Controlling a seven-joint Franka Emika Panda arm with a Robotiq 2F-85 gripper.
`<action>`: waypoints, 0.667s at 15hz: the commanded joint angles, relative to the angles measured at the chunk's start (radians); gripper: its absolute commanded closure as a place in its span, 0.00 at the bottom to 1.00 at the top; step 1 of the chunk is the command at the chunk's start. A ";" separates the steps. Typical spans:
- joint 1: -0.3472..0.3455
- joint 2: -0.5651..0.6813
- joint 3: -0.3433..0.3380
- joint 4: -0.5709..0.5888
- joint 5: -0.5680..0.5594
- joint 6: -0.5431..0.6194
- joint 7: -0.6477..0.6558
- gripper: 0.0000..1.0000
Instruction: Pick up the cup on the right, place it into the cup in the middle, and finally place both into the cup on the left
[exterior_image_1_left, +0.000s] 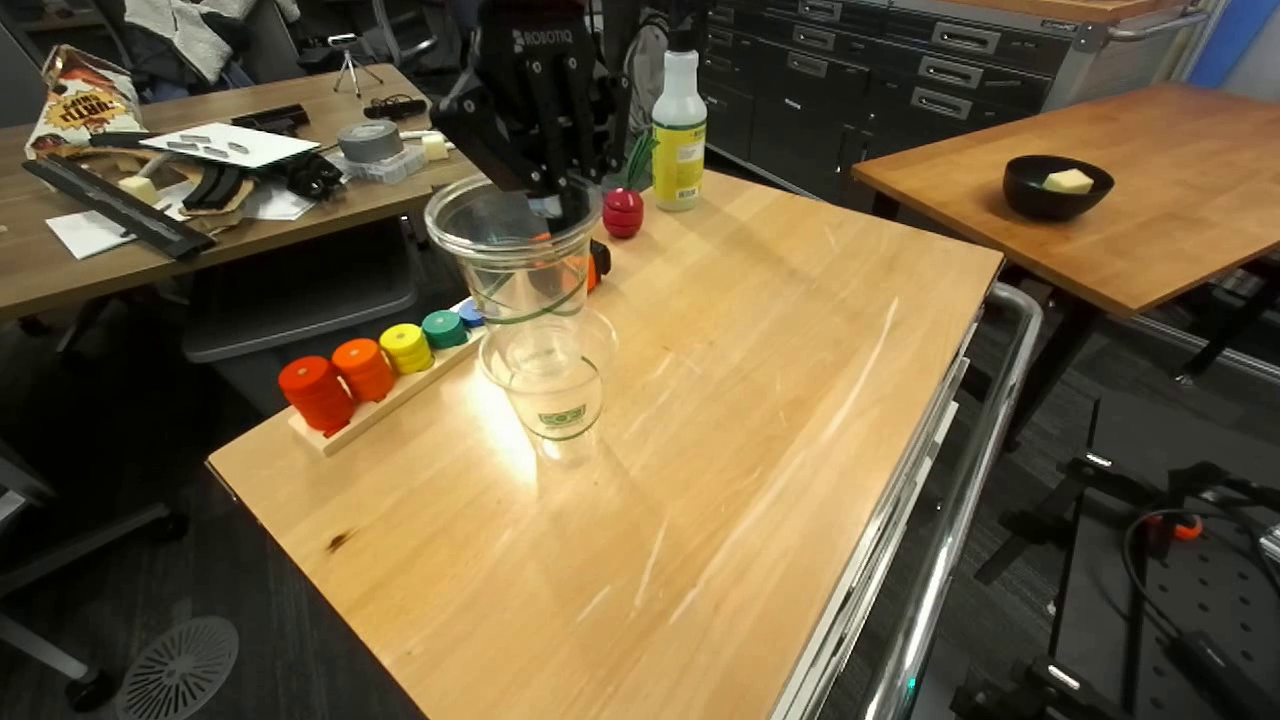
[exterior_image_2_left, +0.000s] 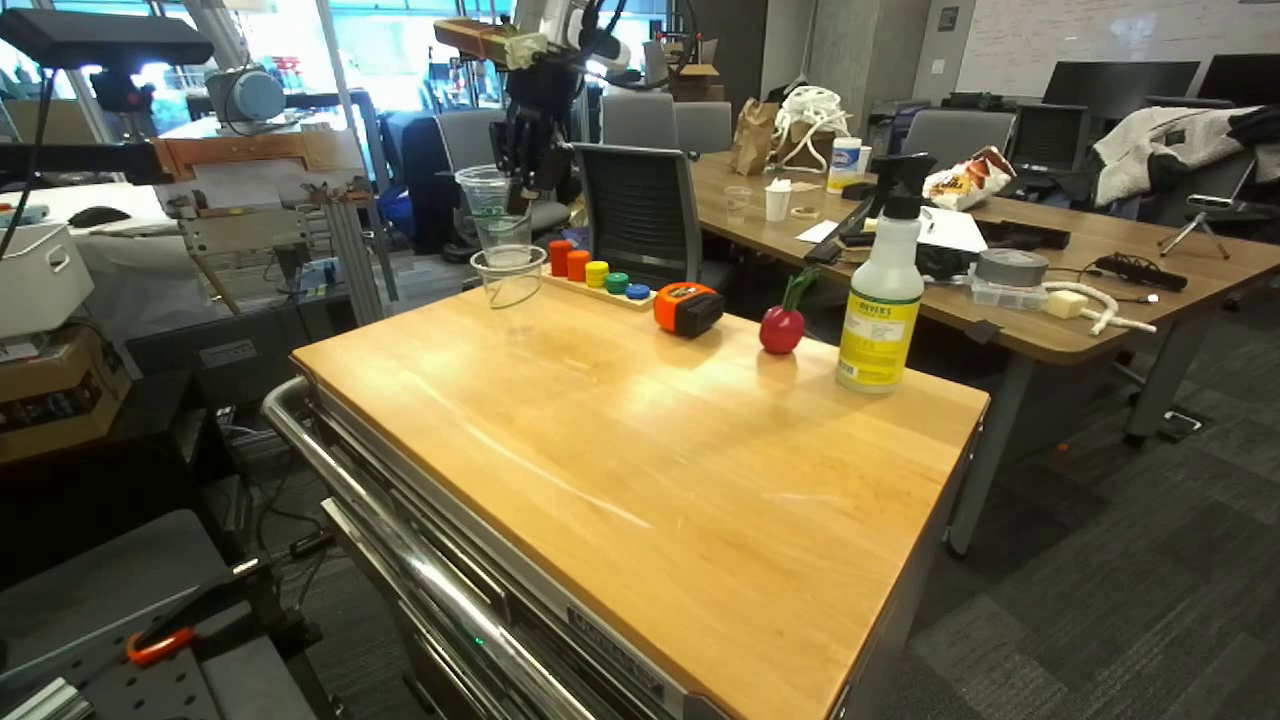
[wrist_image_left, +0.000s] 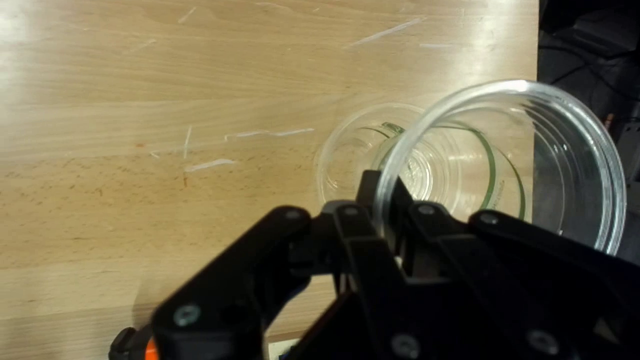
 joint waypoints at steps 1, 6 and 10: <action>-0.007 0.020 -0.004 0.026 -0.015 -0.011 -0.031 0.98; -0.016 0.039 0.000 0.027 -0.001 -0.007 -0.069 0.68; -0.016 0.027 0.005 0.027 0.006 -0.019 -0.092 0.38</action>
